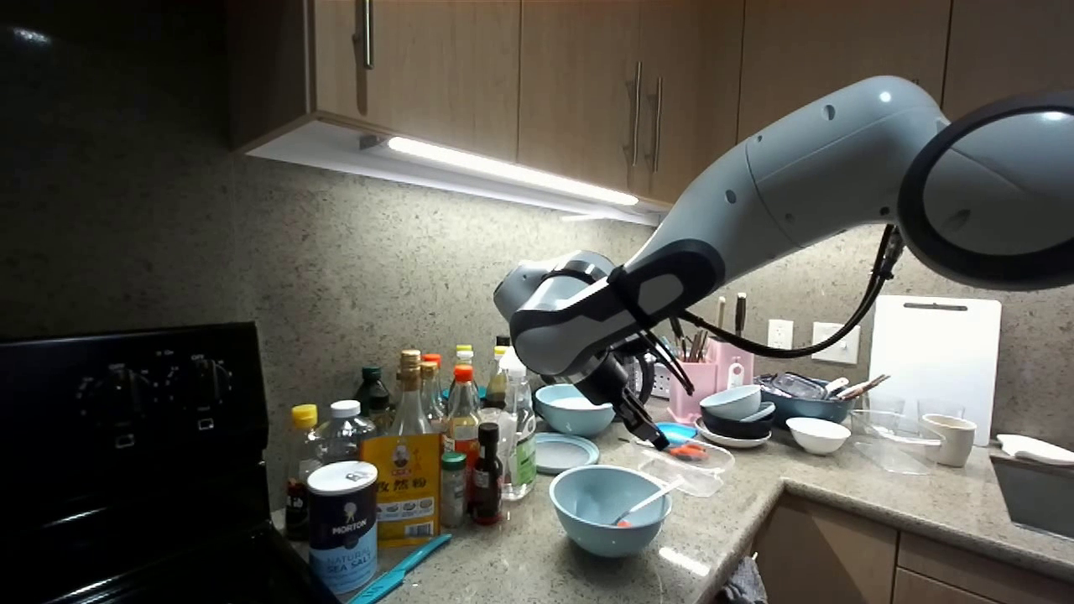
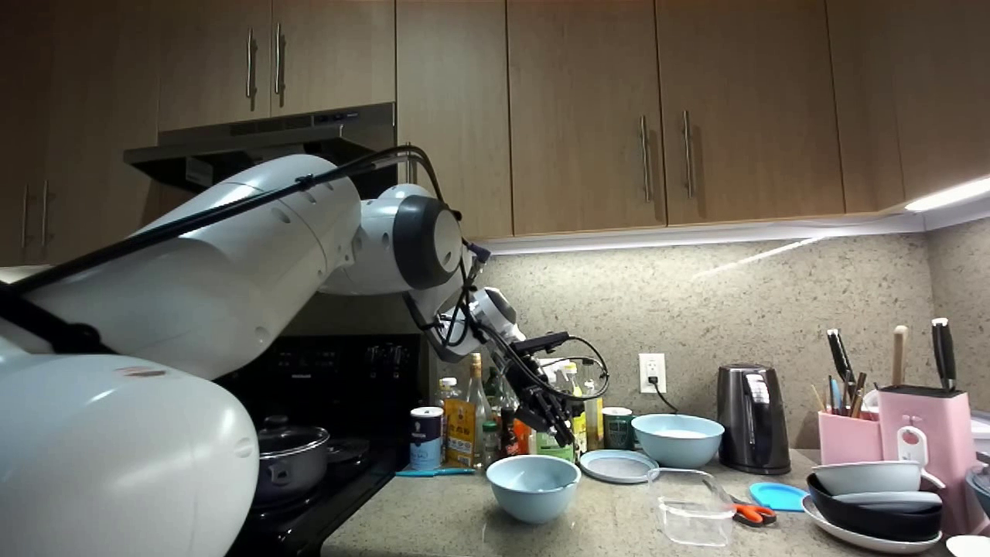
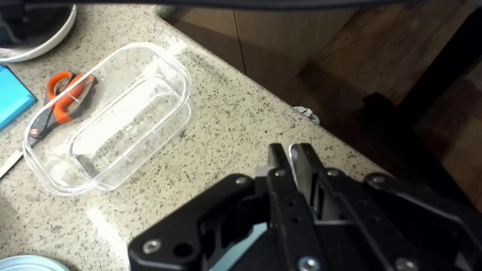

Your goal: Use the spoon to stir the contents in the bowl

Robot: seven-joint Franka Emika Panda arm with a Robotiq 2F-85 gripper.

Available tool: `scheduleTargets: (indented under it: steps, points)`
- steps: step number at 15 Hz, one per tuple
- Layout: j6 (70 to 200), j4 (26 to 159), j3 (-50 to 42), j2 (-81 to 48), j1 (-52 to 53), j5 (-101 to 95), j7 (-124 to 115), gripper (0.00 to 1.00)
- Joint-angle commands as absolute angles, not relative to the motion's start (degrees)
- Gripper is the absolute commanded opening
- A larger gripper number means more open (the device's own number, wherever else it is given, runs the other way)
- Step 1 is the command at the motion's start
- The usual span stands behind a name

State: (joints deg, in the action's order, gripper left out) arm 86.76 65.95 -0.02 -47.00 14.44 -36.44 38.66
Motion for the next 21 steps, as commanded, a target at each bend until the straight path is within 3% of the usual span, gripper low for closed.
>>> scheduleTargets:
  steps: [1,2,3,4,5,12,20,21]
  points:
    - [86.7,66.1,1.5,-46.9,14.2,-38.0,40.0,0.04]
    - [86.2,65.7,1.6,-47.1,14.2,-37.7,39.4,0.4]
    - [86.3,65.6,1.8,-47.2,14.0,-37.0,38.6,0.16]
    - [86.3,65.6,1.9,-47.2,14.1,-37.0,38.6,0.22]
    - [86.3,65.6,1.9,-47.3,14.1,-37.0,38.6,0.53]
    - [91.5,65.8,4.7,-48.6,6.5,-25.1,41.7,0.97]
    - [89.4,65.8,4.3,-49.4,2.7,-18.3,41.0,1.0]
    - [89.0,65.7,4.2,-49.5,2.7,-18.1,40.8,0.9]
